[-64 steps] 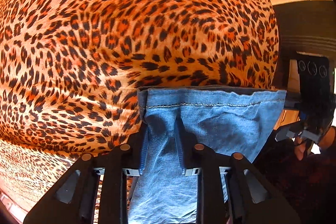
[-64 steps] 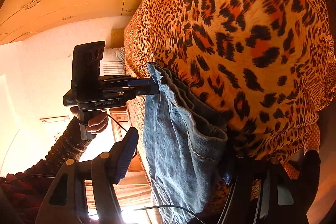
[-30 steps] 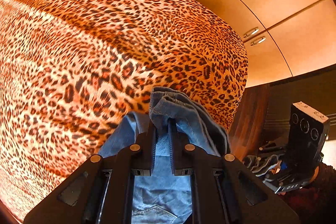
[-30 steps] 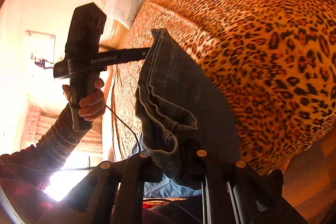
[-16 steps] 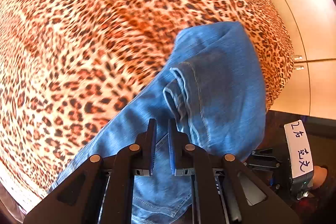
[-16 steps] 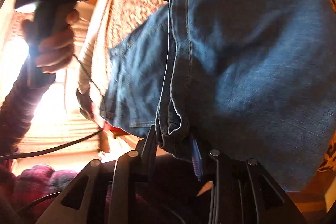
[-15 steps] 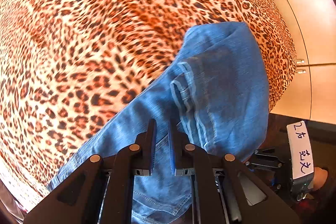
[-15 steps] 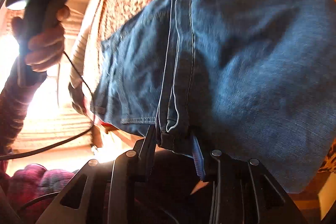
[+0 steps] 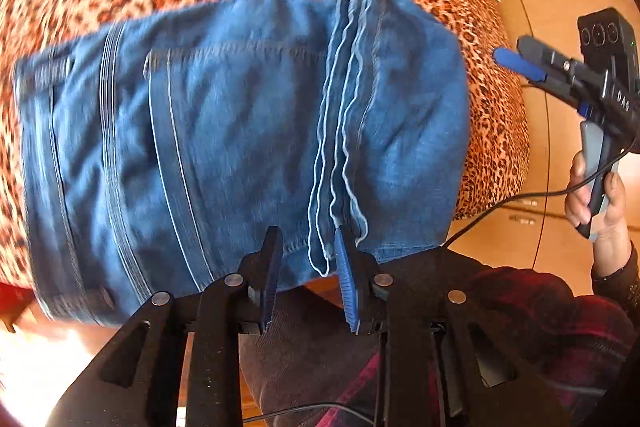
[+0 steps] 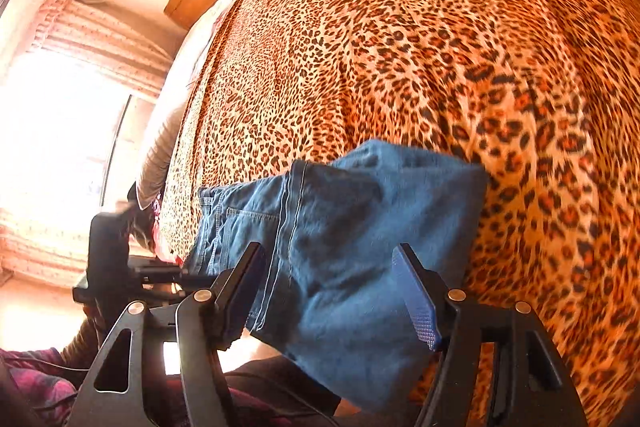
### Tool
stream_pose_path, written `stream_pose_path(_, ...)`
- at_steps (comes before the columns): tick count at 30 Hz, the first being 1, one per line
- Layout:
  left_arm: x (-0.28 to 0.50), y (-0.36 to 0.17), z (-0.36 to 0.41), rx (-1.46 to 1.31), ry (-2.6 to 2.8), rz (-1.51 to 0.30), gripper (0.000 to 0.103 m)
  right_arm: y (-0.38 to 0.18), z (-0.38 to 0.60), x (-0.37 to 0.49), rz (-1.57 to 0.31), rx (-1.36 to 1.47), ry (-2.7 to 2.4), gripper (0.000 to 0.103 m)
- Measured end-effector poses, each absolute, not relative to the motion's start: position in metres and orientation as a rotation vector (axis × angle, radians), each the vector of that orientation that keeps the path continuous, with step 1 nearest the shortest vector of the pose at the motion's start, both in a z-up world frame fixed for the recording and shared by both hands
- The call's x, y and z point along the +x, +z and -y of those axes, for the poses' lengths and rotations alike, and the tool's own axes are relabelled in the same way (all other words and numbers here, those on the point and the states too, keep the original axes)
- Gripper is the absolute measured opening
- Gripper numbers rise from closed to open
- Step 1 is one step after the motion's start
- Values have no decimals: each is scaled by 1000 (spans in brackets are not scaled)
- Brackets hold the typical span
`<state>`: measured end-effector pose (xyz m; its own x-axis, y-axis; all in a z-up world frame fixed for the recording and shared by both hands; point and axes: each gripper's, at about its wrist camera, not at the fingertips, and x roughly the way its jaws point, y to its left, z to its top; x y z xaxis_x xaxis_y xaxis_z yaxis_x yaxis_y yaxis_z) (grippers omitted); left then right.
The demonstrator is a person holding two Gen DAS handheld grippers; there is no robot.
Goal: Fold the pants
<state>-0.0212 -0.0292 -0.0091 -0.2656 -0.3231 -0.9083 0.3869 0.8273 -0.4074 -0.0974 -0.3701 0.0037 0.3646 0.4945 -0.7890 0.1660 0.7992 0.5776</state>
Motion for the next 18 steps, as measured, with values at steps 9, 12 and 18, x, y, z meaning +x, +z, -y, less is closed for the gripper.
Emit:
stream_pose_path(9, -86, -24, 23, -394, -305, -1691, 31, -30, 319, -11, -1371, 252, 579, 68)
stream_pose_path(12, -94, -31, 35, -362, -175, -1666, 42, -40, 299, 2, -1399, 140, 645, 68)
stream_pose_path(18, -98, -42, 45, -492, 50, -1593, 26, -60, 269, 6, -1396, -62, 733, 21)
